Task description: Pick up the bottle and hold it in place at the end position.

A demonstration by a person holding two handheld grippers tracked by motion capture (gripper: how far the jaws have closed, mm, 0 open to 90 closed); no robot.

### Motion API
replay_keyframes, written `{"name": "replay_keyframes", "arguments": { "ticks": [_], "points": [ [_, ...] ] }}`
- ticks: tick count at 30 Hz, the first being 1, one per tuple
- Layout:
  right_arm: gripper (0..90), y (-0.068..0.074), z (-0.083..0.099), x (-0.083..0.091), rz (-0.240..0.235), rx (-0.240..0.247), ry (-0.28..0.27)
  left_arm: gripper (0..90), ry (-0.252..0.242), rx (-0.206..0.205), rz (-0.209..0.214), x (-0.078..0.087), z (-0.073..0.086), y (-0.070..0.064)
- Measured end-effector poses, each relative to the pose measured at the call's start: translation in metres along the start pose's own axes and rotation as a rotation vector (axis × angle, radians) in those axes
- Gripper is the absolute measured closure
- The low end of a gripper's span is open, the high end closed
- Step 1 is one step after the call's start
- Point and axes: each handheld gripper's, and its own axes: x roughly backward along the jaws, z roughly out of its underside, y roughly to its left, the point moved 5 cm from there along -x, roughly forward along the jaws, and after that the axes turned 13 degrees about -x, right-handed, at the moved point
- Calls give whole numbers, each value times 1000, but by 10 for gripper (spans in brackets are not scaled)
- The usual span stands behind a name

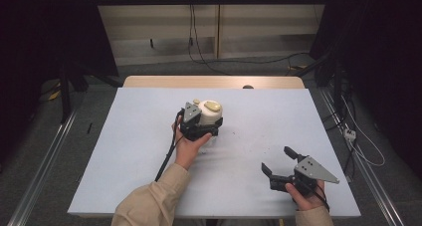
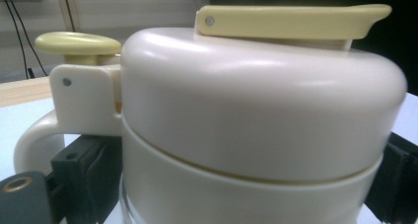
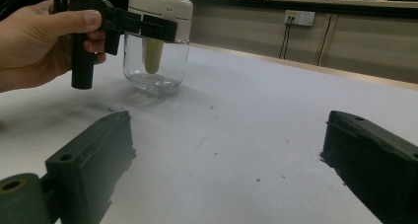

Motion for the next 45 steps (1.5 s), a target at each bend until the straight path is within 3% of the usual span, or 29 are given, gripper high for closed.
{"name": "replay_keyframes", "arguments": {
  "ticks": [45],
  "points": [
    [43,-1,0,0,-7,-3,-3,64,11,-20,10,-25,1,-12]
  ]
}}
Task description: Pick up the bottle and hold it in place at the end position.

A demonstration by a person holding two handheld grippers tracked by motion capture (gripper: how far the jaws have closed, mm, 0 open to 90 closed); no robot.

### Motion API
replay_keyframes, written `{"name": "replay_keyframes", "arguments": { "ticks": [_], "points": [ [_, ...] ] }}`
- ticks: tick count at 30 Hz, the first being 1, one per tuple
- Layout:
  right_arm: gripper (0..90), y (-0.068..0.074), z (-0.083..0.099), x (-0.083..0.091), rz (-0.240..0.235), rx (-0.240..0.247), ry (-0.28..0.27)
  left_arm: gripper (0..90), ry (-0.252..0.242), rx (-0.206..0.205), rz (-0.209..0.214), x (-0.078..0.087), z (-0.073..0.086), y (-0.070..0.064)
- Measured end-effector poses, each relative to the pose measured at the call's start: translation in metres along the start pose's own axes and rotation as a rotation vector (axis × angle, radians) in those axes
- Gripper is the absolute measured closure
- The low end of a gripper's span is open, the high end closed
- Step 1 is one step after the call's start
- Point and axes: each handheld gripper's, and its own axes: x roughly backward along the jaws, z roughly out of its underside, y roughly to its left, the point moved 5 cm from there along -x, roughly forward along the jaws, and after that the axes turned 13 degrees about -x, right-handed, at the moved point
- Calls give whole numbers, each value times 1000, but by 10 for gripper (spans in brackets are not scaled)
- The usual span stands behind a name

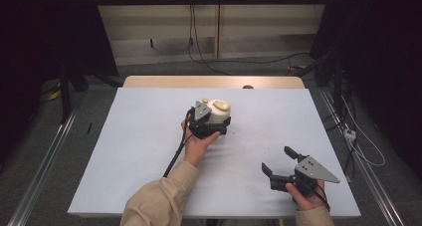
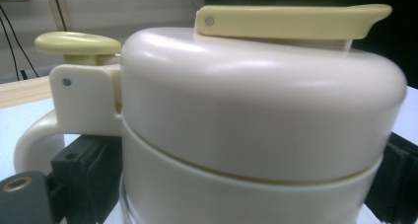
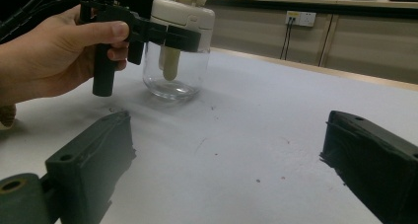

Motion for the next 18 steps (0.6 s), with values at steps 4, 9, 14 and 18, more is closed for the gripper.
{"name": "replay_keyframes", "arguments": {
  "ticks": [4,9,14,18],
  "points": [
    [43,0,0,0,-1,-1,2,64,-2,3,-3,-1,1,0],
    [43,0,0,0,0,0,4,64,-2,6,-5,-1,1,0],
    [43,1,0,-1,0,3,4,64,-3,14,-10,-1,1,1],
    [43,1,0,-1,-2,2,4,64,-8,17,-13,-2,1,0]
  ]
}}
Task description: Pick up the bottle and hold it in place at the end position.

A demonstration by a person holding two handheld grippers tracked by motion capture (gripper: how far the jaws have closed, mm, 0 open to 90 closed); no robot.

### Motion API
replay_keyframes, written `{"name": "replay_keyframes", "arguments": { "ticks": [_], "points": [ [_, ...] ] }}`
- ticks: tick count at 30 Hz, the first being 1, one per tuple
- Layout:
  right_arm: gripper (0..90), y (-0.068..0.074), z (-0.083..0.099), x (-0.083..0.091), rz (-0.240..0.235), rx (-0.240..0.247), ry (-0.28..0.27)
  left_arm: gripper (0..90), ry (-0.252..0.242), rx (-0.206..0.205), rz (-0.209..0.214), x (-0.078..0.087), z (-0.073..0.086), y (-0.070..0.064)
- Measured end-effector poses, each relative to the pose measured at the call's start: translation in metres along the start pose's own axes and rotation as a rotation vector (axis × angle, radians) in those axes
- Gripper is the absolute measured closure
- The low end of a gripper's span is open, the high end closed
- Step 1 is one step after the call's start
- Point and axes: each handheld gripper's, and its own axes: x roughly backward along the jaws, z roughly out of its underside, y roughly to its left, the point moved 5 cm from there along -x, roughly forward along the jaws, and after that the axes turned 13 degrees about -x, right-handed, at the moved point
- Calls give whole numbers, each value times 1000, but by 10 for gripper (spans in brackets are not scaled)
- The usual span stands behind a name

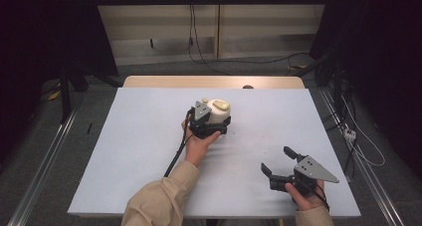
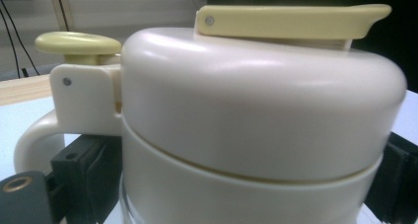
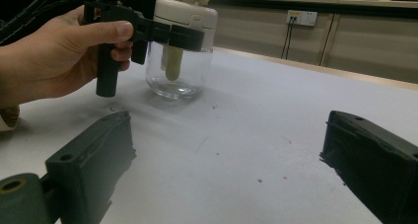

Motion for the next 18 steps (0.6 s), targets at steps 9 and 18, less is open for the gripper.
{"name": "replay_keyframes", "arguments": {
  "ticks": [9,18],
  "points": [
    [43,1,1,-1,-7,2,3,64,-6,-13,12,-1,0,-5],
    [43,4,1,-2,-12,5,10,62,-4,-19,20,2,2,-5]
  ]
}}
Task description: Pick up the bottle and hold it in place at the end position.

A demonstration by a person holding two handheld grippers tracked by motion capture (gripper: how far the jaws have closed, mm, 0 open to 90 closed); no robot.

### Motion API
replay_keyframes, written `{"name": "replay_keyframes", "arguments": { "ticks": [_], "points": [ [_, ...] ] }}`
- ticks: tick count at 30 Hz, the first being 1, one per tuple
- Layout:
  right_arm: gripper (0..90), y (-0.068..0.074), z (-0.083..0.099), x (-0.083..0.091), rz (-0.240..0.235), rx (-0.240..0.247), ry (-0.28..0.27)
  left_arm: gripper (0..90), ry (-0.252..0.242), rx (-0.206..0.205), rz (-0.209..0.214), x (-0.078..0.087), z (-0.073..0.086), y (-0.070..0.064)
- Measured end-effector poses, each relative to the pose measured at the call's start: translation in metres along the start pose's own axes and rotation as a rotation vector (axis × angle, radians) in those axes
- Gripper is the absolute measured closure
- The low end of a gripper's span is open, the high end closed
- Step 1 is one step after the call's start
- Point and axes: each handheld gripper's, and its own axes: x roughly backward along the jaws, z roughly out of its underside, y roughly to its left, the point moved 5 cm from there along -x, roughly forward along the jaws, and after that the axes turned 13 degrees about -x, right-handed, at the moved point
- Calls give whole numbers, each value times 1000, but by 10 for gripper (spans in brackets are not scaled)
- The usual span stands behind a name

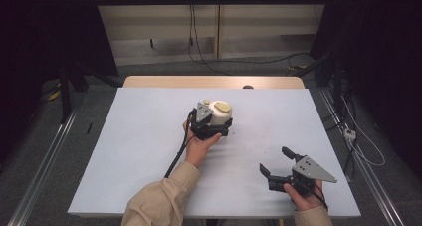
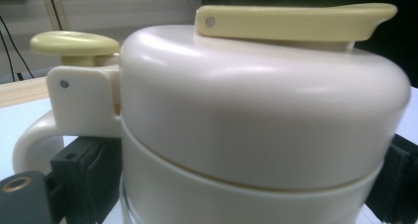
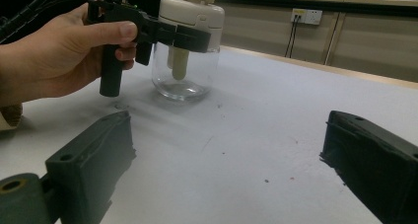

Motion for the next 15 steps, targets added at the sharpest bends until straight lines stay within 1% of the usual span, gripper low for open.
{"name": "replay_keyframes", "arguments": {
  "ticks": [1,2,5,9,11,12,15],
  "points": [
    [44,0,0,0,-1,2,1,62,4,-4,3,1,1,1],
    [44,1,0,0,1,2,4,62,-4,5,5,1,1,1],
    [45,1,1,-1,0,3,6,61,-5,9,9,3,2,1],
    [45,2,1,-1,0,5,6,60,-2,-1,13,4,4,1],
    [45,2,1,-1,0,6,6,60,-7,3,13,5,4,0],
    [45,2,1,-1,0,6,6,60,-3,-5,14,5,5,0],
    [45,2,1,-1,1,6,8,60,-11,5,15,7,6,0]
  ]
}}
